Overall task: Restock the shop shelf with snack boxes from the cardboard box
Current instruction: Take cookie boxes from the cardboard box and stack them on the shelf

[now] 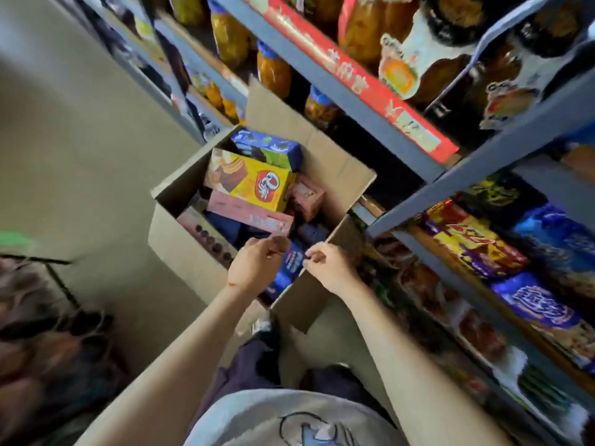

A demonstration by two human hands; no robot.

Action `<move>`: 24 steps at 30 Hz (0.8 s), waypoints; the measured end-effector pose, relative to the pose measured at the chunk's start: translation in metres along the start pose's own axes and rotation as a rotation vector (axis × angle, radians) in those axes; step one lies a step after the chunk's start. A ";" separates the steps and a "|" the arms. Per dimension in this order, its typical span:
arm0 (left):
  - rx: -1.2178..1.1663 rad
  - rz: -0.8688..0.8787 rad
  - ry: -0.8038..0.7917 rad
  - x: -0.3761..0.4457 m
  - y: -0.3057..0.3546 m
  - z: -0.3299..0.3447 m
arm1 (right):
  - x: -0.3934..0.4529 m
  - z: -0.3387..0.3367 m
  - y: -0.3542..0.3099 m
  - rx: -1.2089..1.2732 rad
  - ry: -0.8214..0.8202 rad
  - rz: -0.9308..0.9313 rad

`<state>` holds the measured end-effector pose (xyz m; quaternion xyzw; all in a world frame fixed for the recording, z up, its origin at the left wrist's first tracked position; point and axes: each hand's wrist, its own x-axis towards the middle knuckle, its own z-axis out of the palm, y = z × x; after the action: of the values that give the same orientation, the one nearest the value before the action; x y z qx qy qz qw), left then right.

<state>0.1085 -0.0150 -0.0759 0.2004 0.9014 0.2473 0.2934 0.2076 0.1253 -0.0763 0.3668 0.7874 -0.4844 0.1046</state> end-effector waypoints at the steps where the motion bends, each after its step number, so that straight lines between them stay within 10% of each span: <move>1: -0.004 -0.027 -0.020 0.003 -0.011 0.002 | 0.004 0.014 0.002 -0.034 -0.008 0.014; 14: -0.135 -0.067 -0.166 0.039 -0.060 0.005 | 0.062 0.065 0.010 -0.542 -0.241 0.220; 24: -0.447 -0.202 -0.168 0.053 -0.053 -0.007 | 0.052 0.024 0.001 0.298 0.081 0.362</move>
<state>0.0529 -0.0328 -0.1231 0.0596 0.8123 0.3922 0.4275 0.1672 0.1303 -0.1163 0.5323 0.6322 -0.5535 0.1029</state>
